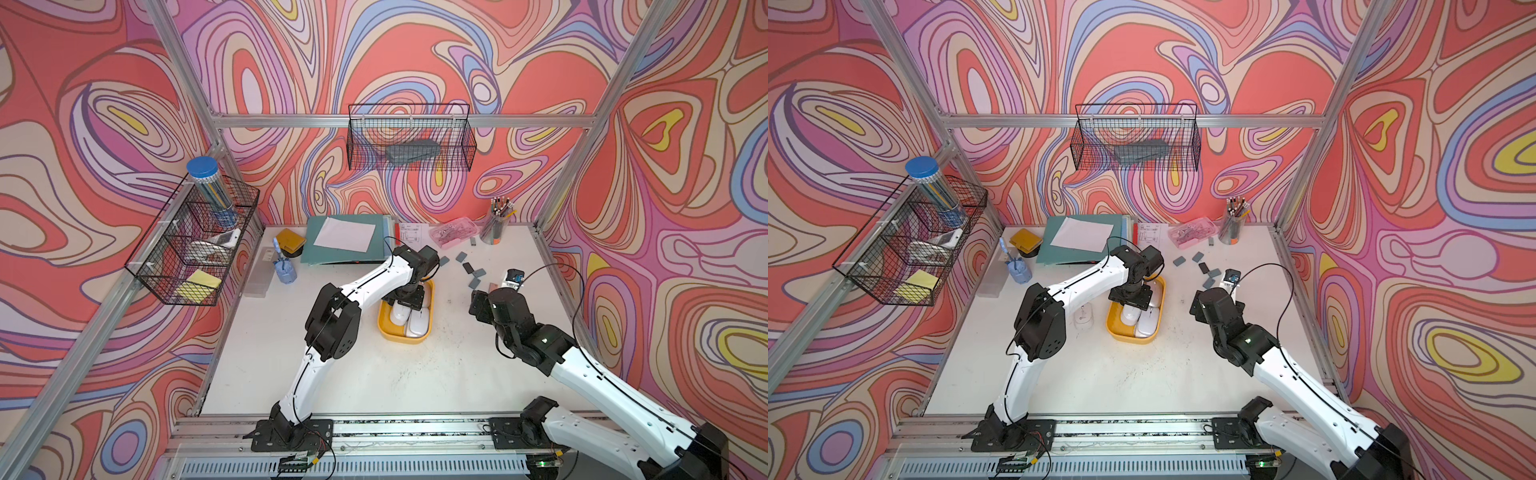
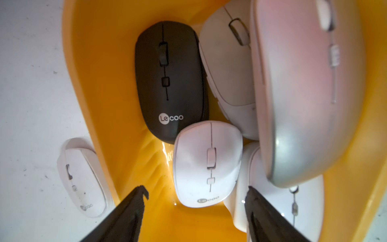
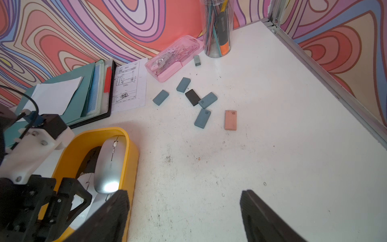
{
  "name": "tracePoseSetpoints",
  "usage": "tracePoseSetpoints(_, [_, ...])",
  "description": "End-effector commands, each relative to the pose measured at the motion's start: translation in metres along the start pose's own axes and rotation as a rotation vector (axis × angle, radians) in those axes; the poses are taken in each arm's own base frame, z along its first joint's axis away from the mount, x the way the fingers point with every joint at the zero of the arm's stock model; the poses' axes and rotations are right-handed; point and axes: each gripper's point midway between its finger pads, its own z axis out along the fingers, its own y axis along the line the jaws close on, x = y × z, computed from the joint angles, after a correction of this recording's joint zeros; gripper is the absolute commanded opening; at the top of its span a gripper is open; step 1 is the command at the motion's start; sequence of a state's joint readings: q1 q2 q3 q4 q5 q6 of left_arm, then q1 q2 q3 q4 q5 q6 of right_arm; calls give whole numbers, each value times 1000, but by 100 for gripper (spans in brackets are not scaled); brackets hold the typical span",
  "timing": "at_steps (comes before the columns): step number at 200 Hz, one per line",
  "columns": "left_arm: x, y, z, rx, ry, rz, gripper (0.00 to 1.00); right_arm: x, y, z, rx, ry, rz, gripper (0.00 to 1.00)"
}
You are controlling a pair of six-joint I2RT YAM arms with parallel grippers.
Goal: Take out the mouse from the storage box
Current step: Adjust the mouse in the storage box.
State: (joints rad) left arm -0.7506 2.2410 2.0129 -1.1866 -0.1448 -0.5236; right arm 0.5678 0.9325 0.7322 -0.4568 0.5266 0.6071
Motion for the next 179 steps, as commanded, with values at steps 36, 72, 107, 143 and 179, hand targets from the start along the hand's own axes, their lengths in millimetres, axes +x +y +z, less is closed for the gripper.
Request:
tracePoseSetpoints(36, [13, -14, 20, 6, 62, 7, 82, 5, -7, 3, 23, 0, -14, 85])
tracePoseSetpoints(72, [16, -16, 32, -7, 76, 4, 82, 6, -6, 4, 19, 3, -14, 86])
tracePoseSetpoints(107, [10, -14, 40, -35, 72, -9, 77, 6, -6, 4, 22, 3, -17, 86])
tracePoseSetpoints(143, [12, -10, 46, -70, 97, -16, 72, 7, -8, 4, 24, 1, -15, 86])
tracePoseSetpoints(179, [16, -5, 46, -97, 114, -19, 70, 8, -6, 5, 21, 5, -17, 86])
